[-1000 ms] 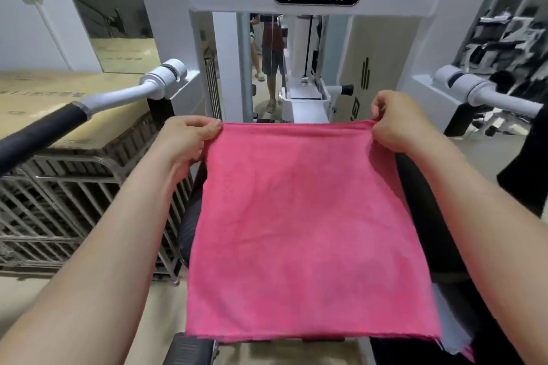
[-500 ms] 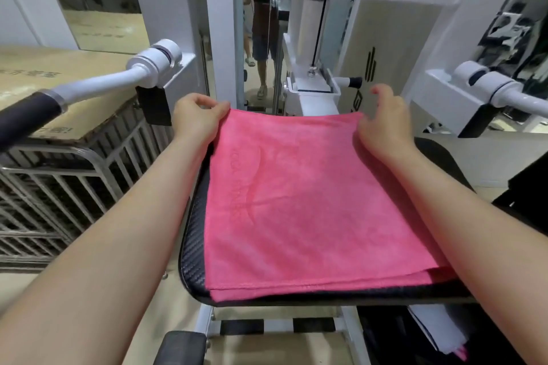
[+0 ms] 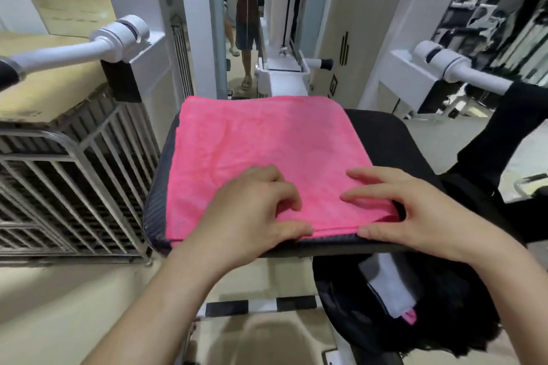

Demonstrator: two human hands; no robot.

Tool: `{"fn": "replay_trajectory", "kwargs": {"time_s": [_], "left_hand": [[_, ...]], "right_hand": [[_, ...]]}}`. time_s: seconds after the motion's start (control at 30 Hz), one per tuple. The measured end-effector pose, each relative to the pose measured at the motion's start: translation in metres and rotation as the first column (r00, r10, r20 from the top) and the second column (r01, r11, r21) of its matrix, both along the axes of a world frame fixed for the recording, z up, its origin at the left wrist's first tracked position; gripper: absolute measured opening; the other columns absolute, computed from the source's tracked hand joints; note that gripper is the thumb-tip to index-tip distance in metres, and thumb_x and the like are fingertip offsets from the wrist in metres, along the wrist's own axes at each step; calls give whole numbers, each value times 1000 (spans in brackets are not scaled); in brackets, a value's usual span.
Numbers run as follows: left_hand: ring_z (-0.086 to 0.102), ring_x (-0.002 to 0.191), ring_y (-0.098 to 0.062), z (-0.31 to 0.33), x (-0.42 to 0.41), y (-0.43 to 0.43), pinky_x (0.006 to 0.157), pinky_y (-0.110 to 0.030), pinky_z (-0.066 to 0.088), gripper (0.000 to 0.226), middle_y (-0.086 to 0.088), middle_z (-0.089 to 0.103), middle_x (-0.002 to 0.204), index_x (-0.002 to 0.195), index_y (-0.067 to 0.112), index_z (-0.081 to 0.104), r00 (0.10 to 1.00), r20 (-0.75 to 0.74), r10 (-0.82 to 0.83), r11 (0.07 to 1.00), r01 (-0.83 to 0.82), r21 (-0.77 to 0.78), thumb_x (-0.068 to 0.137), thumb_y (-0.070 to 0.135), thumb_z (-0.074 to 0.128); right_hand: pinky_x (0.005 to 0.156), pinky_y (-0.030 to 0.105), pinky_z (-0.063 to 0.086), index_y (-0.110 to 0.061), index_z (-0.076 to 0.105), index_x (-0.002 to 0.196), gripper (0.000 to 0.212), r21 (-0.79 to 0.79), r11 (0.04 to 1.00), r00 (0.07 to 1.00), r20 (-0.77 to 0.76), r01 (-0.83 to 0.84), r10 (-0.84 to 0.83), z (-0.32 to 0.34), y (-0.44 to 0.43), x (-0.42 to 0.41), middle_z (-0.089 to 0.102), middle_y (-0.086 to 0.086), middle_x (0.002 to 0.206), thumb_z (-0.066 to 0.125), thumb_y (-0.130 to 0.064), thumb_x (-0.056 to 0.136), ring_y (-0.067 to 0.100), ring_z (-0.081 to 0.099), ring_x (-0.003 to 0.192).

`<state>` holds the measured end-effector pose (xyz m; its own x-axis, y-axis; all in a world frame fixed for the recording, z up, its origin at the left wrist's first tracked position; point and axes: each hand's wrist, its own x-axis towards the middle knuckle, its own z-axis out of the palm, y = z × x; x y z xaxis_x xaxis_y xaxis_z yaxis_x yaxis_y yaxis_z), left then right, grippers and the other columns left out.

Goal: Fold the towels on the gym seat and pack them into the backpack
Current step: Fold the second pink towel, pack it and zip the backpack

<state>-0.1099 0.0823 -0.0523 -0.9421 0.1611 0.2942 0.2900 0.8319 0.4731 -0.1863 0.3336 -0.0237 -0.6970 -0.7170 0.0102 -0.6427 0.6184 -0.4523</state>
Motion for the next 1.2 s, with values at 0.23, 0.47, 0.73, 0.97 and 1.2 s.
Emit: {"fn": "replay_trajectory", "kwargs": {"time_s": [0.23,0.47,0.73,0.97,1.2], "left_hand": [[59,75,-19,-2,11,36,61,-38,52,26,6,62,79,85,22,71,989,-146,8,978,-38,-204,81,40,52],[54,96,-25,8,23,38,73,-42,51,56,4,60,103,116,30,60,985,-49,163,900,-168,-401,65,5,57],[61,86,-32,-16,51,11,71,-38,50,36,-4,69,89,87,12,72,777,-407,480,796,-581,-170,64,2,47],[65,87,-24,-35,80,-8,83,-36,50,35,0,70,90,89,8,75,697,-455,554,802,-594,67,68,-18,68],[63,108,-12,-34,97,-18,101,-30,45,31,3,70,110,103,15,75,844,-271,462,882,-469,43,73,8,78]], "right_hand": [[87,37,53,-23,74,102,23,-98,995,918,-392,27,-63,-24,26,5,65,-8,112,72,-15,81,14,61,105],[50,36,43,-12,53,80,15,-310,941,869,-421,133,-261,-41,19,13,47,-1,80,60,-1,72,25,46,64],[65,28,37,-11,59,81,18,-499,848,890,-286,178,-355,-54,27,11,53,0,81,60,6,76,19,49,73],[63,27,38,-14,62,80,21,-504,843,878,-299,188,-374,-53,37,10,56,-3,77,64,6,75,15,51,67],[63,30,37,-22,61,88,24,-239,954,922,-297,181,-249,-33,35,6,49,-4,82,58,1,82,21,51,71]]}}
